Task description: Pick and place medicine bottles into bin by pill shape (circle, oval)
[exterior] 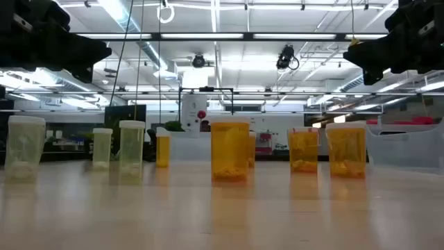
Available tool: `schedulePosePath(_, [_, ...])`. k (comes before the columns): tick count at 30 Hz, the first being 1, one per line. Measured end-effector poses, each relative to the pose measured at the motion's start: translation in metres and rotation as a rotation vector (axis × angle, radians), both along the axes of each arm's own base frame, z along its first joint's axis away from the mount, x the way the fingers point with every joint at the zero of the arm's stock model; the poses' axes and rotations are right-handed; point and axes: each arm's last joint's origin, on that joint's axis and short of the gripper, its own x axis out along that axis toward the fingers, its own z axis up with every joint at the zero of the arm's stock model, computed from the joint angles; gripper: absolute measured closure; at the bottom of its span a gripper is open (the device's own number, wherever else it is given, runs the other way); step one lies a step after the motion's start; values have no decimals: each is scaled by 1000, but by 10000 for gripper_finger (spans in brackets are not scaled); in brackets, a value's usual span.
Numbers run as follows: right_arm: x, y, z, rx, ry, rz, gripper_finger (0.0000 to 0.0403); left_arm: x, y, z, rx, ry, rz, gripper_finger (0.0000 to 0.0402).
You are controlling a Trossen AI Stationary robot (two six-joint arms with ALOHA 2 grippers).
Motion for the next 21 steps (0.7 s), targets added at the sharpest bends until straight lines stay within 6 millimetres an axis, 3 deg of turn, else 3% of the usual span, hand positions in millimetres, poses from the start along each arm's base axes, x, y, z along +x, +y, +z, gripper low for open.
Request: schedulePosePath(21, [0, 0, 0, 0, 0, 0, 311, 0, 0, 0, 0, 0, 0, 320])
